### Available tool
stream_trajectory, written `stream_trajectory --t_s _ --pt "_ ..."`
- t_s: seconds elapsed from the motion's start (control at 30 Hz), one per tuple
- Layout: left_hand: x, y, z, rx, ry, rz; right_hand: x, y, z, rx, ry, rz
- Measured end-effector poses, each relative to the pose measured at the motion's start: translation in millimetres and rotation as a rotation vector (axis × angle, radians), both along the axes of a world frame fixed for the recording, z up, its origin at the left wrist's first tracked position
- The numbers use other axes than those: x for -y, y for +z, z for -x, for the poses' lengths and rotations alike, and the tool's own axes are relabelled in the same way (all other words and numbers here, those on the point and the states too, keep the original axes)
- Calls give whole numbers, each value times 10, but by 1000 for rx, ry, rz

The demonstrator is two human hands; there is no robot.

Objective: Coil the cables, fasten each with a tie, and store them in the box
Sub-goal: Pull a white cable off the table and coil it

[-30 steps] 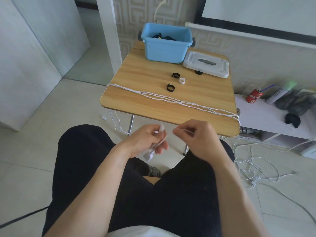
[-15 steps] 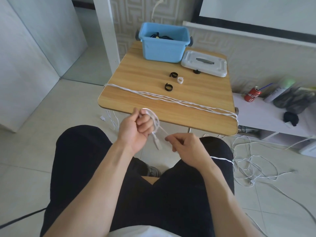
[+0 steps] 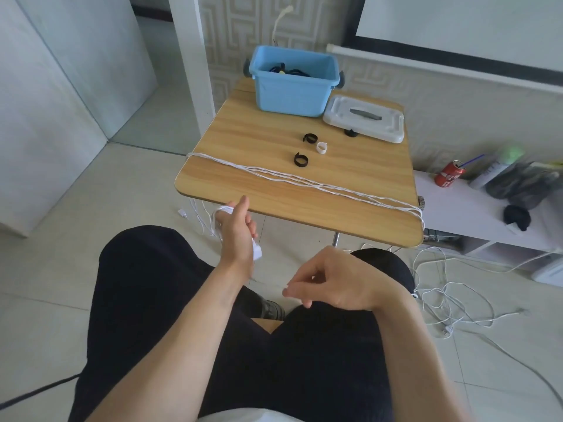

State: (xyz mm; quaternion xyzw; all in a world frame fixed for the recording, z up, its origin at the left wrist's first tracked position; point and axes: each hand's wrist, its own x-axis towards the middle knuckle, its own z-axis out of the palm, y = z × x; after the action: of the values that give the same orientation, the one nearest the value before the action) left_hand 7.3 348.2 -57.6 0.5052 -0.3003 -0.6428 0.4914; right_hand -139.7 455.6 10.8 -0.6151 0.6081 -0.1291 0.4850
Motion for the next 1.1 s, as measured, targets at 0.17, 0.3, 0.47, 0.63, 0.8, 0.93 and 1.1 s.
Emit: stream_trajectory --t_s 0.17,0.3,0.47,0.63,0.8,0.93,1.1 --pt "-16 52 -116 -31 -456 59 68 -131 165 -55 -411 333" --pt "-108 62 -59 220 -812 95 80 -117 238 18 -518 416" --pt "-240 104 77 372 -1048 35 67 -143 207 68 -556 520" --pt "-224 200 41 75 -1039 14 121 -216 253 108 -813 561" --pt "-202 294 -3 -81 -1078 -53 149 -360 178 92 -852 484" --pt "-197 363 -28 -429 -950 -255 142 -408 68 119 -767 406" --pt "-146 415 -50 -572 -719 -261 107 -355 49 50 -617 328"
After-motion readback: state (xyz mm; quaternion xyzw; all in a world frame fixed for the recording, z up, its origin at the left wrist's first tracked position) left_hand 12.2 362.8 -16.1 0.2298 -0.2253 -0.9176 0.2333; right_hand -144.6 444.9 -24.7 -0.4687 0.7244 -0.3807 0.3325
